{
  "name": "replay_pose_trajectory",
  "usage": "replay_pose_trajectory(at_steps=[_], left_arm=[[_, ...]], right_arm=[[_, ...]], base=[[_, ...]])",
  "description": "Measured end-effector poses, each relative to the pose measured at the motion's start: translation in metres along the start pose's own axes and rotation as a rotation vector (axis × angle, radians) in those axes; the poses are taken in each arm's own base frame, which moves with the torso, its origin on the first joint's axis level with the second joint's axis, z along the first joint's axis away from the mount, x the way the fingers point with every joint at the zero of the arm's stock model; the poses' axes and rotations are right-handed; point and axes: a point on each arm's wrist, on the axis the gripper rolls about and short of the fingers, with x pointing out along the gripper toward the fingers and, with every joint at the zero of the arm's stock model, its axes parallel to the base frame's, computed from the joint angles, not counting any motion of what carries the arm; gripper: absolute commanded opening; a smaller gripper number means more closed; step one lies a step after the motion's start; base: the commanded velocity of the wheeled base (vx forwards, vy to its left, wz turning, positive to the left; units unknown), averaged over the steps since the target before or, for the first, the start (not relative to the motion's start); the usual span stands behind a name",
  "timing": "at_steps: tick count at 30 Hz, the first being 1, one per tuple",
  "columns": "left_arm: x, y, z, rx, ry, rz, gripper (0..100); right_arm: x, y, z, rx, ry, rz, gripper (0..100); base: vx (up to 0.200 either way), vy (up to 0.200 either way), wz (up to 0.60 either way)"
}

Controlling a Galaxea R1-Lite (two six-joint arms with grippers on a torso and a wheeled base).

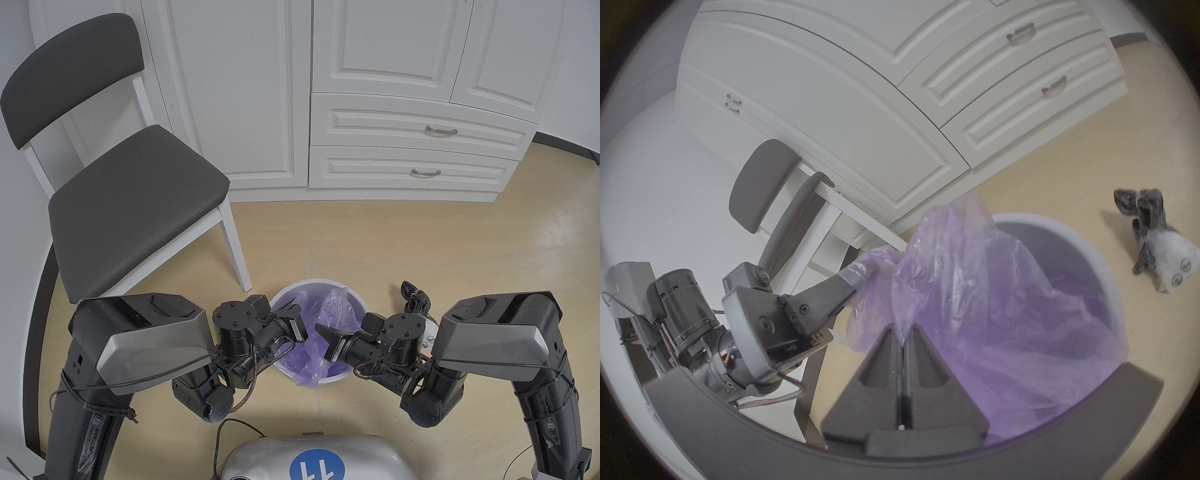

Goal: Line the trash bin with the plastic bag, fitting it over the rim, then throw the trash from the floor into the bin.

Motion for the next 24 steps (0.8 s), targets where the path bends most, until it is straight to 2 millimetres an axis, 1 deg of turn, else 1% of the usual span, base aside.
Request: replay_pose_trajectory(at_steps=[7,11,17,24], left_arm=[[-0.007,-0.012,0.008,0.031,0.025,-0.003,0],[-0.009,-0.014,0.01,0.053,0.059,0.038,0],[-0.01,-0.024,0.016,0.072,0.103,0.107,0],[-0.013,-0.038,0.024,0.117,0.106,0.148,0]], right_arm=[[-0.012,0.014,0.019,-0.079,-0.024,0.014,0],[-0.019,0.021,0.03,-0.097,0.002,-0.007,0],[-0.025,0.029,0.045,-0.124,0.035,-0.088,0],[-0.026,0.039,0.053,-0.185,0.06,-0.219,0]], base=[[0.0,0.0,0.0],[0.0,0.0,0.0],[0.0,0.0,0.0],[0.0,0.0,0.0]])
